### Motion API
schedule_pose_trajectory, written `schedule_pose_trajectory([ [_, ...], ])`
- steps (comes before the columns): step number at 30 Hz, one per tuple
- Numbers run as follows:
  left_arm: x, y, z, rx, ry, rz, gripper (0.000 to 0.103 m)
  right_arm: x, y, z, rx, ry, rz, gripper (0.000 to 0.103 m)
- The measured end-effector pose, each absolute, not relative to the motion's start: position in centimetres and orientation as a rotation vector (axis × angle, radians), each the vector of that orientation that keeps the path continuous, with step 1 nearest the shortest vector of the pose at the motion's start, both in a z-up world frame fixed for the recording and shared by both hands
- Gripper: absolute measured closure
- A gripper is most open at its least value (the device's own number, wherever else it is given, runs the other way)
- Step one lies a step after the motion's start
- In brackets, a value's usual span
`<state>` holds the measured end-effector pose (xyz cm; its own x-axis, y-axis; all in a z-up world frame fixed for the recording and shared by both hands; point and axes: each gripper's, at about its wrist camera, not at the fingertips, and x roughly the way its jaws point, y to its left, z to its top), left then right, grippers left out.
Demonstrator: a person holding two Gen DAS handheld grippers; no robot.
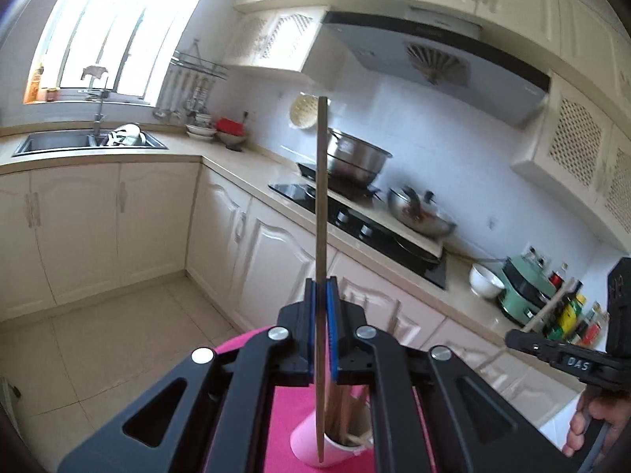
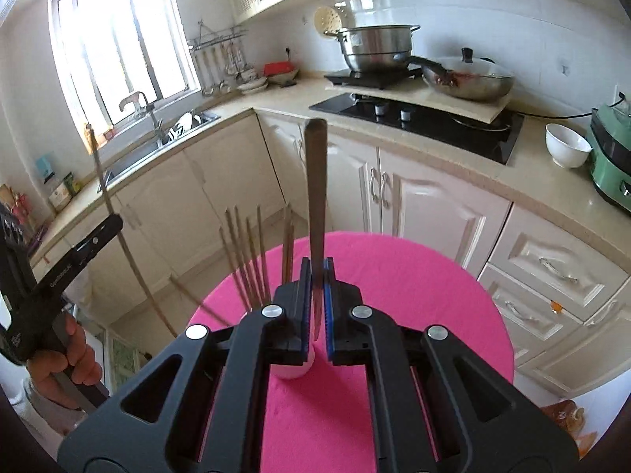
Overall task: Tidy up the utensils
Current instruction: 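Raise both held chopsticks upright and lower them into the white cup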
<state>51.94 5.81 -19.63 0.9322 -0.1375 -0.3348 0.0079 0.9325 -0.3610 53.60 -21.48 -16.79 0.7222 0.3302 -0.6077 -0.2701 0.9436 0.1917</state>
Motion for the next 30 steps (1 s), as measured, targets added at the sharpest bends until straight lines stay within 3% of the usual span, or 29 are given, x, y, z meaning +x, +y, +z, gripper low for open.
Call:
schedule_pose_trajectory([
  [14,56.2,4.3,-22.7,-0.404,0.369,-0.118,0.097,55.9,-18.7,-16.6,0.064,0.691,0.422,0.097],
  [30,57.2,2.7,-27.3,-0.412,0.433,-0.154,0.097,56.0,-16.6,-21.4,0.023,0.812,0.461,0.097],
])
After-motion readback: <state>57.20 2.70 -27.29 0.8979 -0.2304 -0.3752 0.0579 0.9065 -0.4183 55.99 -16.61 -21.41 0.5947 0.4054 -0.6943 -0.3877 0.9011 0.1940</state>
